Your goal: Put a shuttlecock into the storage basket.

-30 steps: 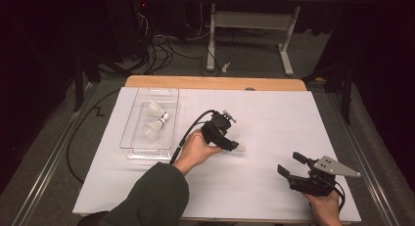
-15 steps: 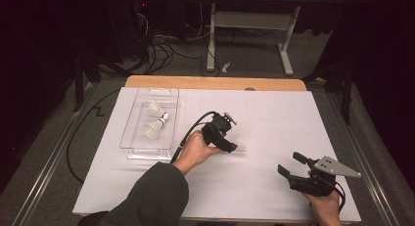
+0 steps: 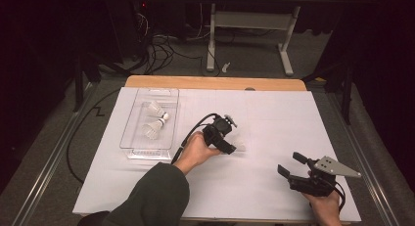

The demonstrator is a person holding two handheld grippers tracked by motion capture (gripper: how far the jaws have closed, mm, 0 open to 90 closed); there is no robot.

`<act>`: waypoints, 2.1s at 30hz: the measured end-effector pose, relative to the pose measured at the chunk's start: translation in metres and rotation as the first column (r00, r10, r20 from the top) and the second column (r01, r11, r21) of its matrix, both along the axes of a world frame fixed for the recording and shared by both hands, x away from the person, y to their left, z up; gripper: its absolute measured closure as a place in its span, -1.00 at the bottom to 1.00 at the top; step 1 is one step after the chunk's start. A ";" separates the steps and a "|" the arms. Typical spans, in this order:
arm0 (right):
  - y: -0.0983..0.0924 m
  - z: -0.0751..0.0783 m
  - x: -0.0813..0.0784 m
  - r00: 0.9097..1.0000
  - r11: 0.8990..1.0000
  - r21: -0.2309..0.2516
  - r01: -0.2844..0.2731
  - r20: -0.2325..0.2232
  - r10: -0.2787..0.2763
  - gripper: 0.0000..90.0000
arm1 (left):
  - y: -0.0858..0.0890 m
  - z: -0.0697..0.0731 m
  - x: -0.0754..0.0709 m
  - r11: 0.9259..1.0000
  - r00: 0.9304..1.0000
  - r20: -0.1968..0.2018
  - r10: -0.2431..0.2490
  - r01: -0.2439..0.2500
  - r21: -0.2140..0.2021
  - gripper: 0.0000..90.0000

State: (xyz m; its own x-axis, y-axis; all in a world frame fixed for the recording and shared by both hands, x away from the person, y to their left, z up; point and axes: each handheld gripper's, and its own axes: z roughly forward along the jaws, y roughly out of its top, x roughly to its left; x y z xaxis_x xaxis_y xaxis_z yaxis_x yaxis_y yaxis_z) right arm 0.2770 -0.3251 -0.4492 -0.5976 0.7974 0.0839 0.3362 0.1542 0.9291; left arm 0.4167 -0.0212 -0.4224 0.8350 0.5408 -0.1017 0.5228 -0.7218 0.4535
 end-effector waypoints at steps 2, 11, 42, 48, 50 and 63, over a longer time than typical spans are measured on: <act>0.000 0.000 0.000 1.000 1.000 -0.003 -0.003 0.002 0.003 -0.52 | -0.001 -0.001 0.000 1.000 1.000 0.000 -0.002 0.002 0.008 -0.18; 0.000 0.000 0.000 1.000 1.000 -0.001 -0.003 0.002 0.003 -0.52 | -0.003 -0.006 0.002 0.999 1.000 -0.002 -0.001 0.001 0.036 -0.15; 0.000 0.000 0.000 1.000 1.000 0.003 -0.005 -0.004 0.005 -0.52 | -0.003 -0.015 0.006 0.997 1.000 -0.011 -0.005 0.006 0.073 0.25; -0.001 0.000 0.000 1.000 1.000 0.002 -0.002 -0.002 0.002 -0.52 | -0.004 -0.016 0.006 0.997 1.000 0.005 -0.006 0.005 0.079 0.33; -0.001 0.000 0.000 1.000 1.000 0.004 -0.003 -0.003 0.003 -0.52 | -0.004 -0.016 0.005 0.997 1.000 0.007 -0.007 0.006 0.081 0.35; -0.001 -0.001 0.000 1.000 1.000 0.001 -0.001 -0.001 0.001 -0.52 | -0.005 -0.015 0.004 0.997 1.000 0.000 0.003 -0.003 0.081 0.45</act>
State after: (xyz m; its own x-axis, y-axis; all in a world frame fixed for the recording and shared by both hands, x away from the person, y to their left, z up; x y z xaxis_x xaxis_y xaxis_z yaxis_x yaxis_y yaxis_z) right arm 0.2775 -0.3256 -0.4497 -0.5981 0.7969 0.0856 0.3370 0.1532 0.9290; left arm 0.4203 -0.0264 -0.4378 0.8333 0.5498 -0.0577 0.5251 -0.7545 0.3937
